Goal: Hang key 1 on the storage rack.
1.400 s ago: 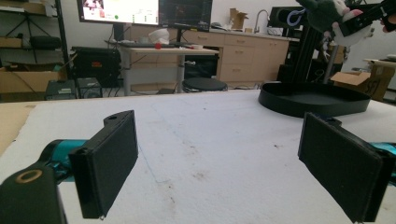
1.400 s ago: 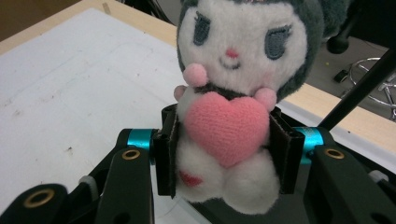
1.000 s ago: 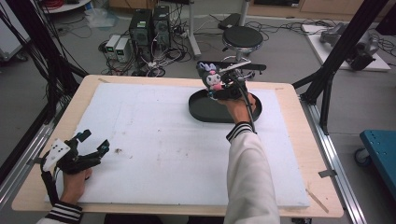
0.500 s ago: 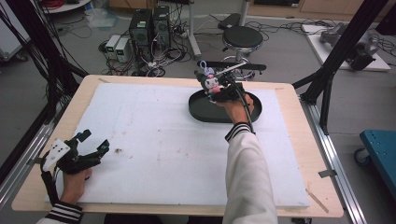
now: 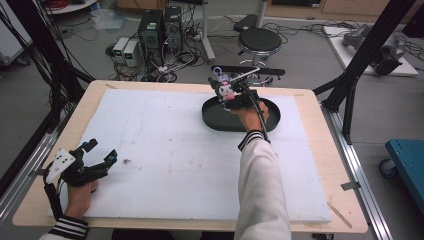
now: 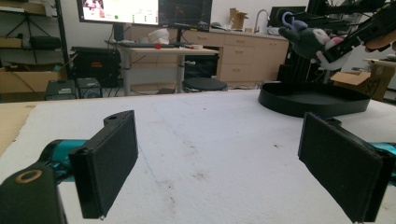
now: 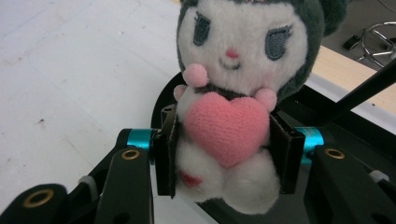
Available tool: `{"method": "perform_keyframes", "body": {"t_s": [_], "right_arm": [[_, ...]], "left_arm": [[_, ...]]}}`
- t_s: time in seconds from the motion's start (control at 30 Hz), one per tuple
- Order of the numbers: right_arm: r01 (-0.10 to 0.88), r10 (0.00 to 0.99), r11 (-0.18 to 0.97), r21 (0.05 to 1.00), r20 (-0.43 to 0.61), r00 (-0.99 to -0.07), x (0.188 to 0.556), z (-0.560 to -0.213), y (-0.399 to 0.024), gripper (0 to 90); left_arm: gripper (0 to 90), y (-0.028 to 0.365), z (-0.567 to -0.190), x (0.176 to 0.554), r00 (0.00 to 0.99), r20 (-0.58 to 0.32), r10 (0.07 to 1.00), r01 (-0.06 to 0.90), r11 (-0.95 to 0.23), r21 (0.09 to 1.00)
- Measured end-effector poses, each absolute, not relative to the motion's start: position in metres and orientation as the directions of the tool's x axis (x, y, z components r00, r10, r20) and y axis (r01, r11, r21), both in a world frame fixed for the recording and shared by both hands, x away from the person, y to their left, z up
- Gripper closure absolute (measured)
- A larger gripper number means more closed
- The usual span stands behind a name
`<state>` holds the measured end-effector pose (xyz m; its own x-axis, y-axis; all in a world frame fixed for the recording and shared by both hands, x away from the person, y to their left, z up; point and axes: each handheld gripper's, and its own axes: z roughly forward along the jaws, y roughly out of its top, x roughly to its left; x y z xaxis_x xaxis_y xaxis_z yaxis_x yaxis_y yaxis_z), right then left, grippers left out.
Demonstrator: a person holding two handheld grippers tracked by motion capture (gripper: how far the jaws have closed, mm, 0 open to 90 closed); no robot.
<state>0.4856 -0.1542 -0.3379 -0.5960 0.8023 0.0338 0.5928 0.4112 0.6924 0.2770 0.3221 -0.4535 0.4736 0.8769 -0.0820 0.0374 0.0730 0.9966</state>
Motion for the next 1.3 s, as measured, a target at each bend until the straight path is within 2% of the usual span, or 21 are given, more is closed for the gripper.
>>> {"method": "perform_keyframes", "body": {"t_s": [0.43,0.47,0.5,0.57,0.63,0.67,0.9,1.13,1.2,1.23,1.3], "right_arm": [[0.594,0.808,0.403,0.696,0.034,-0.588,0.494,-0.349,-0.151,51.0],[0.591,0.808,0.404,0.698,0.031,-0.589,0.494,-0.348,-0.151,48.0],[0.583,0.807,0.394,0.710,0.037,-0.590,0.494,-0.348,-0.151,27.7],[0.592,0.810,0.361,0.721,0.071,-0.582,0.493,-0.347,-0.151,9.1],[0.594,0.803,0.351,0.724,0.094,-0.589,0.492,-0.346,-0.151,8.4],[0.578,0.798,0.363,0.731,0.077,-0.598,0.488,-0.343,-0.151,0.6],[0.550,0.785,0.351,0.758,0.082,-0.614,0.472,-0.324,-0.160,0.6],[0.493,0.784,0.330,0.805,0.057,-0.618,0.439,-0.293,-0.182,0.6],[0.461,0.773,0.331,0.824,0.043,-0.633,0.427,-0.285,-0.189,0.6],[0.413,0.754,0.316,0.854,0.037,-0.655,0.412,-0.279,-0.198,0.6],[0.408,0.754,0.314,0.857,0.036,-0.656,0.406,-0.277,-0.203,0.6]], "left_arm": [[12.5,0.322,-0.453,0.277,0.473,-0.085,0.877,0.040,0.075,0.996],[12.5,0.322,-0.453,0.277,0.473,-0.085,0.877,0.040,0.075,0.996],[12.5,0.322,-0.453,0.277,0.473,-0.085,0.877,0.039,0.075,0.996],[12.4,0.322,-0.453,0.277,0.473,-0.086,0.877,0.039,0.076,0.996],[12.5,0.323,-0.453,0.277,0.473,-0.086,0.877,0.040,0.076,0.996],[12.5,0.323,-0.453,0.277,0.474,-0.087,0.876,0.039,0.077,0.996],[12.4,0.323,-0.454,0.277,0.472,-0.087,0.877,0.040,0.077,0.996],[12.5,0.321,-0.453,0.277,0.473,-0.076,0.878,0.037,0.066,0.997],[12.5,0.320,-0.453,0.276,0.477,-0.063,0.876,0.030,0.056,0.998],[12.5,0.320,-0.453,0.276,0.479,-0.051,0.877,0.025,0.044,0.999],[12.5,0.319,-0.453,0.275,0.481,-0.040,0.876,0.021,0.034,0.999]]}}
